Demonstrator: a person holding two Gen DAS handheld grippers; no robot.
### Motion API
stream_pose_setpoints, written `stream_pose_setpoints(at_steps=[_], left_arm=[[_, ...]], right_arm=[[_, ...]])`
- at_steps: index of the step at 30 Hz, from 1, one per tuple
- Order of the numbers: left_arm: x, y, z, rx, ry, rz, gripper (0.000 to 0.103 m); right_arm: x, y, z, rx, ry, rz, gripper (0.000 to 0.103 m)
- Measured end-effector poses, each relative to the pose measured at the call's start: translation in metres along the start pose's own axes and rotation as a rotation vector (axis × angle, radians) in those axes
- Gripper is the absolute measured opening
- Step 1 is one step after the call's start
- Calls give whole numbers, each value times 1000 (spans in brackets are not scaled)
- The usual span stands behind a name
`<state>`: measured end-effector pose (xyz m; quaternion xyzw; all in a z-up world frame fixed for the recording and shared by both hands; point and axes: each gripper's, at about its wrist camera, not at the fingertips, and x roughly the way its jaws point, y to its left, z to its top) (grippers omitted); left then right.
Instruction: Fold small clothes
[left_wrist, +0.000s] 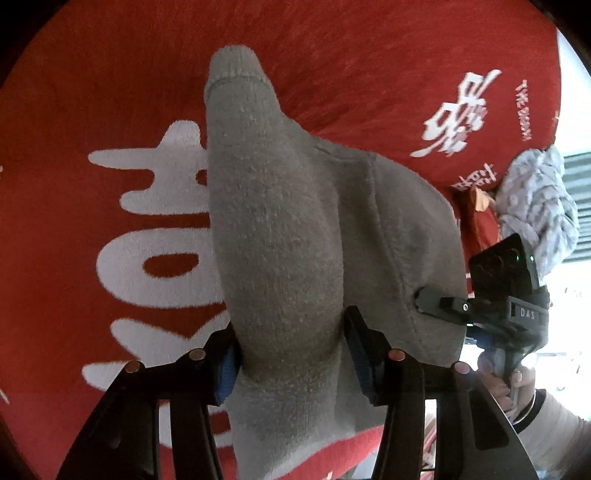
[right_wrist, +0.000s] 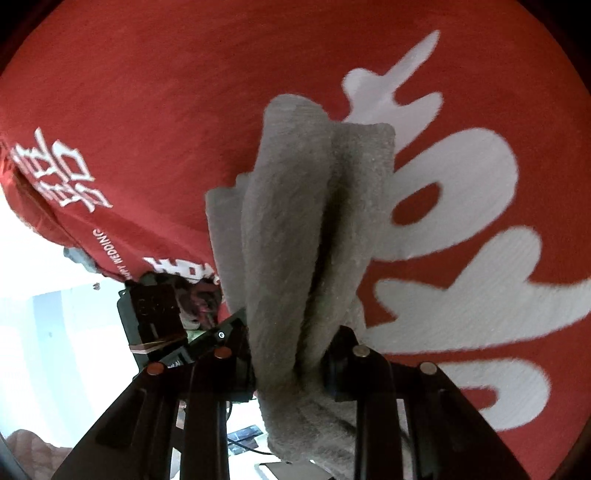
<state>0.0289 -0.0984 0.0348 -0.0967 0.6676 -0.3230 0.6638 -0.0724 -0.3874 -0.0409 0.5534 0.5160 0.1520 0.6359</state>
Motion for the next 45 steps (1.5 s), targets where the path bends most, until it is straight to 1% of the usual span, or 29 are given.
stream_pose_setpoints(at_steps=[5, 7, 11, 14, 16, 19, 20, 21, 23, 24, 26, 27, 28, 29, 30, 33, 35, 36, 37, 38, 39, 40, 41, 42, 45], left_arm=[[-40, 17, -22, -18, -20, -29, 53], [-50, 23, -29, -25, -26, -28, 53], [-79, 44, -55, -32, -26, 4, 53], [-92, 60, -70, -36, -20, 34, 53], [-98, 77, -83, -50, -9, 57, 53], [-96, 98, -95, -61, -2, 95, 53], [-94, 102, -98, -61, -1, 109, 53], [-89, 111, -101, -68, 1, 142, 53], [-83, 122, -105, -83, 1, 205, 53], [-82, 130, -107, -94, -9, 236, 54], [-85, 139, -108, -114, -27, 248, 63], [-89, 143, -110, -134, -42, 276, 75], [-92, 146, -111, -146, -56, 306, 79], [-97, 149, -112, -150, -71, 344, 79], [-100, 150, -113, -150, -74, 365, 79], [-114, 158, -118, -159, -92, 443, 79], [-122, 158, -120, -155, -103, 459, 79], [-125, 156, -121, -147, -108, 460, 79], [-129, 153, -123, -133, -112, 457, 79], [-132, 146, -125, -106, -115, 448, 79], [-133, 139, -125, -88, -117, 439, 79], [-134, 130, -127, -64, -120, 417, 76], [-133, 122, -128, -43, -121, 390, 71], [-130, 115, -129, -28, -113, 368, 60], [-119, 93, -133, 24, -86, 300, 59]], right_arm=[[2, 20, -19, -8, 6, 18, 30], [9, 28, -29, -4, 17, 29, 30], [23, 37, -53, -1, 46, 46, 30], [41, 42, -74, 11, 72, 58, 30], [57, 42, -88, 21, 96, 64, 30], [81, 41, -99, 30, 128, 53, 30], [89, 40, -101, 26, 138, 38, 30], [96, 40, -101, 16, 144, 12, 30], [104, 39, -100, -10, 148, -56, 30], [106, 38, -98, -28, 142, -105, 30], [100, 38, -90, -84, 93, -229, 30], [97, 39, -86, -110, 81, -303, 31], [94, 38, -83, -143, 73, -401, 31], [91, 38, -81, -185, 74, -509, 31], [89, 39, -81, -222, 71, -581, 31], [81, 48, -82, -267, 48, -673, 32], [76, 54, -85, -270, 28, -718, 32], [68, 49, -89, -274, 16, -747, 32], [64, 52, -93, -274, 4, -763, 31], [60, 54, -97, -268, -8, -743, 29], [57, 59, -102, -256, -17, -702, 25], [54, 63, -108, -254, -21, -665, 18], [55, 69, -115, -262, -21, -652, 13], [54, 77, -123, -280, -20, -635, 11], [60, 93, -143, -317, -8, -601, 10]])
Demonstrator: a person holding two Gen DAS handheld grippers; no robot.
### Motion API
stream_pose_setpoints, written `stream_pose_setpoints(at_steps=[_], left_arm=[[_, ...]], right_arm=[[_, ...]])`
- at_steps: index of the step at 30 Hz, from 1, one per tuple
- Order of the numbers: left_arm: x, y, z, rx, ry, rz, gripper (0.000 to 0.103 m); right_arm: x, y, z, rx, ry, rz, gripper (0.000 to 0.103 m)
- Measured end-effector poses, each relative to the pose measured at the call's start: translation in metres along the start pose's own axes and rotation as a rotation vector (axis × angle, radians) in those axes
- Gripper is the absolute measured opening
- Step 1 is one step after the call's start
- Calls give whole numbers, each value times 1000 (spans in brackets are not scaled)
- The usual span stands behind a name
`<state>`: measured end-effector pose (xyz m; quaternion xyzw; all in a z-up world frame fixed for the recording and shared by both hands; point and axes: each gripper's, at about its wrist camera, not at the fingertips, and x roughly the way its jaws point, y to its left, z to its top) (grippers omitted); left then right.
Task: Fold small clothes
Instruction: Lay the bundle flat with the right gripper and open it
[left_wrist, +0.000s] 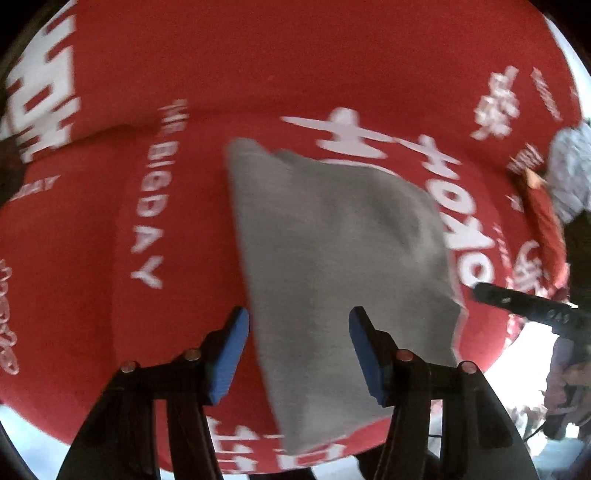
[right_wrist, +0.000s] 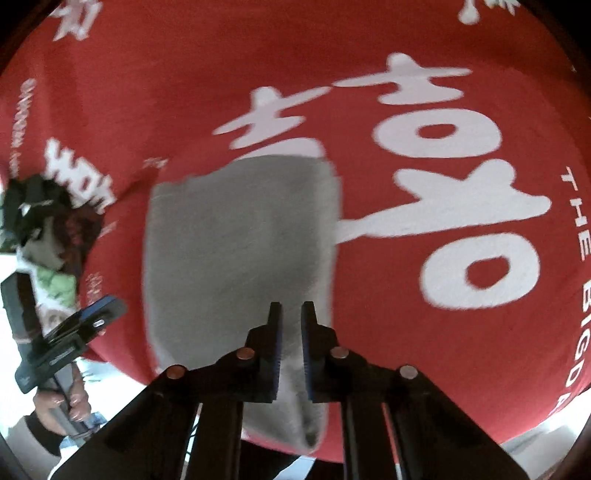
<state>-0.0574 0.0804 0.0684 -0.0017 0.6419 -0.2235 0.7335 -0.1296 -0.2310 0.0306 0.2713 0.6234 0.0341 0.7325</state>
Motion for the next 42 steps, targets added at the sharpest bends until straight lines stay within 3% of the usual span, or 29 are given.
stream_pose_setpoints(at_steps=[4, 7, 9, 12, 16, 25, 35, 38, 42], left_arm=[[24, -22, -7, 25, 37, -14, 59], [44, -17, -14, 10, 63, 28, 59], [45, -14, -14, 8, 61, 35, 59], [44, -10, -14, -1, 68, 39, 59], [43, -7, -17, -24, 86, 57, 59], [23, -11, -22, -24, 99, 87, 59], [-16, -25, -24, -26, 116, 98, 60], [-34, -31, -25, -17, 103, 107, 74], [-55, -38, -26, 3, 99, 114, 74]], right_arm=[[13, 17, -13, -24, 29, 0, 10], [36, 8, -16, -5, 50, -49, 10], [53, -6, -18, 27, 76, -62, 0], [53, -10, -19, 17, 63, -43, 0], [49, -1, -25, -38, 71, -90, 0], [34, -2, -37, 28, 118, -98, 0], [-4, 29, -41, 4, 119, -82, 3], [-16, 38, -44, 2, 117, -79, 3], [-32, 48, -46, 14, 112, -74, 3]])
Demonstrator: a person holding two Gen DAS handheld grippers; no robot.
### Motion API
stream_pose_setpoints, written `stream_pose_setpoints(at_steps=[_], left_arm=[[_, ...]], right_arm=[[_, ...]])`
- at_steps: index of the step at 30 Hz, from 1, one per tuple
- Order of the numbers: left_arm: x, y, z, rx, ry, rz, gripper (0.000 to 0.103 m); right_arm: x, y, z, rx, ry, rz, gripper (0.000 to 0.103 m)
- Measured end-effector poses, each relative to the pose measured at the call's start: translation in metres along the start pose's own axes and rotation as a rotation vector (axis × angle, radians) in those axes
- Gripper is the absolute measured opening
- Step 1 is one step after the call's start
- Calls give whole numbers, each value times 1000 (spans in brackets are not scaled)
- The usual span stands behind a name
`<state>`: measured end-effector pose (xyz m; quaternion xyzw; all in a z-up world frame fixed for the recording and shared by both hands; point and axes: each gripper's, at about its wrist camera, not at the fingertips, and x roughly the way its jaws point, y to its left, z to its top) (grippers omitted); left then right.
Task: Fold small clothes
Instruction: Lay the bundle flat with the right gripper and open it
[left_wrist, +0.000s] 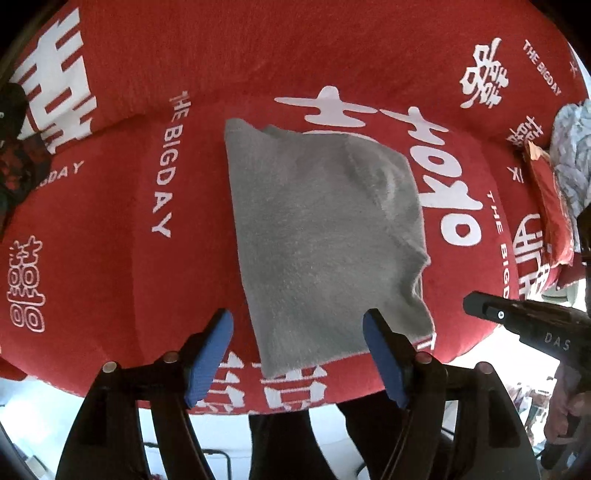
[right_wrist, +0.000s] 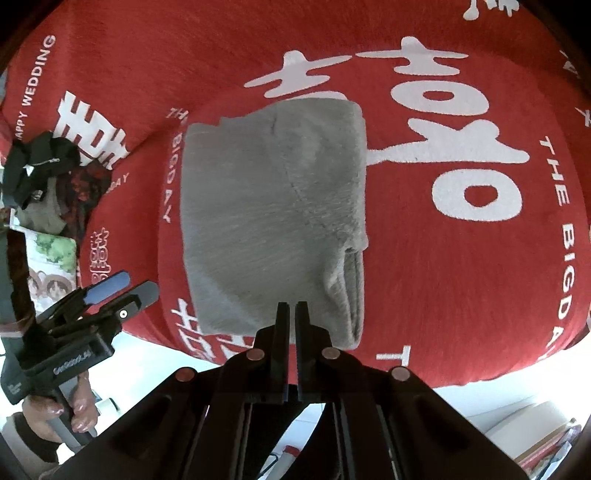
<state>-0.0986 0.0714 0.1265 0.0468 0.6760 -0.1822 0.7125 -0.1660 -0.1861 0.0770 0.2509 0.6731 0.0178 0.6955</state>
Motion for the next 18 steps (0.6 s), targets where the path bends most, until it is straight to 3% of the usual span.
stream_pose_setpoints(at_steps=[6, 8, 9, 12, 13, 15, 16, 18], left_arm=[[-19, 5, -4, -21, -1, 16, 74], [-24, 8, -5, -57, -7, 16, 86], [-25, 11, -5, -72, -8, 16, 100], [-33, 17, -4, -106, -17, 13, 102], [-34, 17, -4, -107, -16, 11, 102], [-38, 18, -2, -105, -26, 14, 102], [-39, 18, -1, -103, -27, 16, 102], [-40, 19, 2, -99, -28, 37, 102]], right_arm=[[-17, 13, -1, -16, -15, -7, 3], [-21, 18, 0, -21, -18, -21, 3], [-23, 20, 1, -24, -20, -25, 3], [-28, 24, 1, -23, -28, -40, 6], [-29, 25, 3, -19, -30, -50, 11], [-31, 26, 4, -12, -34, -59, 57], [-34, 27, 5, -4, -46, -62, 64], [-38, 30, 8, -6, -57, -64, 65]])
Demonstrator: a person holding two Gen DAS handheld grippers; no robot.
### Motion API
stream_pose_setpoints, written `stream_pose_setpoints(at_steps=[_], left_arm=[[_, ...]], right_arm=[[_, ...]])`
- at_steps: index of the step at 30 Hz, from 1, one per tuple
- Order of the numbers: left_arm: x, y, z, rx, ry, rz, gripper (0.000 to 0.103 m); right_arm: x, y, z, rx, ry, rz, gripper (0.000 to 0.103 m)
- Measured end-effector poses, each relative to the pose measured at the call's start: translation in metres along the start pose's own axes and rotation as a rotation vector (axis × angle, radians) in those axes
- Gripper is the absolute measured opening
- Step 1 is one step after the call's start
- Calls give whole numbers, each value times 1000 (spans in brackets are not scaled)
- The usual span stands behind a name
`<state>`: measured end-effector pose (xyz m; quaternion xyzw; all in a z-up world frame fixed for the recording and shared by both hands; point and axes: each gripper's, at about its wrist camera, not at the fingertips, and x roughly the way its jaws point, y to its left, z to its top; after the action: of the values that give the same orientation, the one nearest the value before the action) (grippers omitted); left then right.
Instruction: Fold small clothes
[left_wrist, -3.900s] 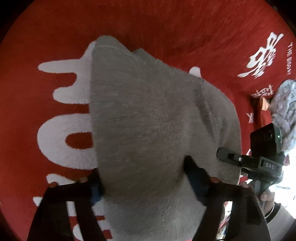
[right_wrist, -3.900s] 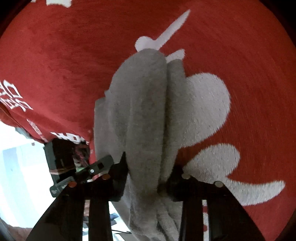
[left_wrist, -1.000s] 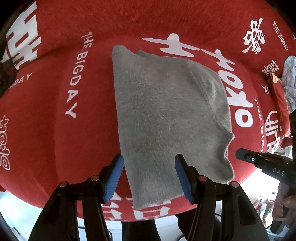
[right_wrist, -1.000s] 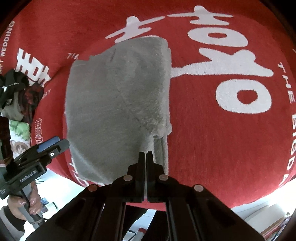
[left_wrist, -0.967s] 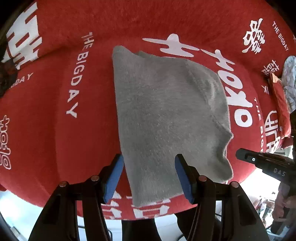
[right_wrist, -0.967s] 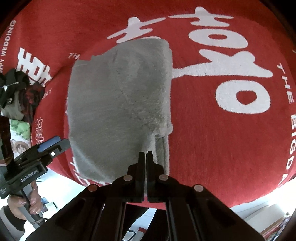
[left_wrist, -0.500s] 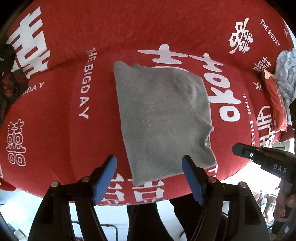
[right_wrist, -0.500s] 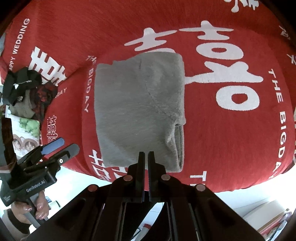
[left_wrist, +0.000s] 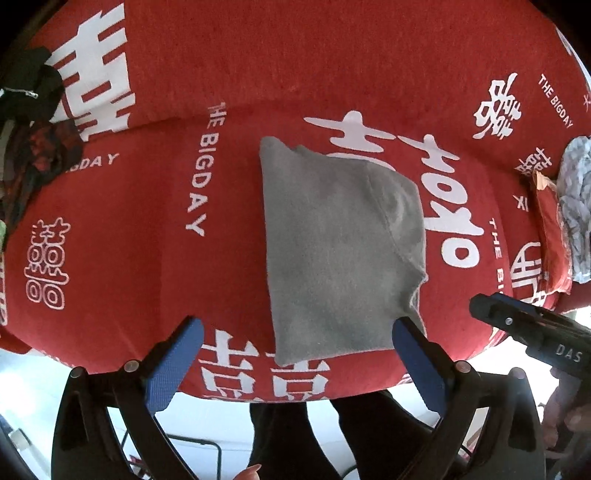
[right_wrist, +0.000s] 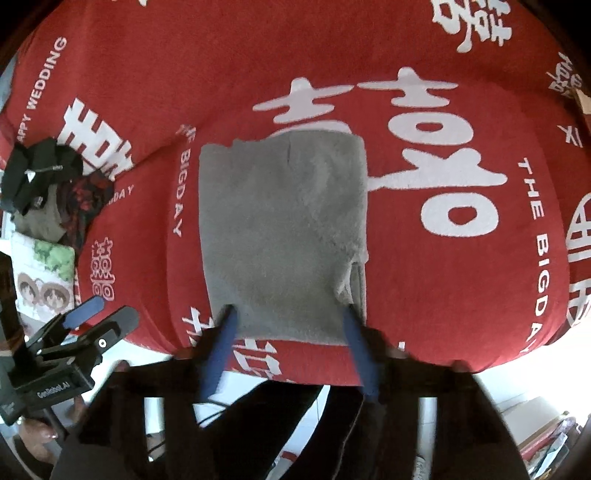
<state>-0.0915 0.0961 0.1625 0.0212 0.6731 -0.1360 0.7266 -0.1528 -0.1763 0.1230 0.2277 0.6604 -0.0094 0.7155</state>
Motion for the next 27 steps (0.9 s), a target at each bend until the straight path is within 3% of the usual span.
stream_pose_setpoints(at_steps=[2, 5, 7, 12, 19, 23, 27], left_arm=[[-2, -1, 3, 9, -5, 26, 102], [-11, -1, 6, 31, -43, 80, 102], [-18, -2, 7, 32, -75, 102, 102], [-23, 7, 13, -30, -76, 61, 102], [-28, 7, 10, -42, -92, 93, 102], [-32, 7, 9, -56, -88, 64, 102], [-34, 1, 10, -32, -92, 139, 102]], right_arm=[[-3, 3, 2, -9, -10, -17, 68], [-10, 10, 5, -36, -43, -65, 83], [-15, 13, 7, -43, -68, -81, 84], [-23, 15, 9, -41, -101, -101, 103], [-29, 26, 9, -88, -101, -164, 103], [-32, 29, 9, -92, -103, -179, 103], [-35, 30, 10, -87, -103, -185, 102]])
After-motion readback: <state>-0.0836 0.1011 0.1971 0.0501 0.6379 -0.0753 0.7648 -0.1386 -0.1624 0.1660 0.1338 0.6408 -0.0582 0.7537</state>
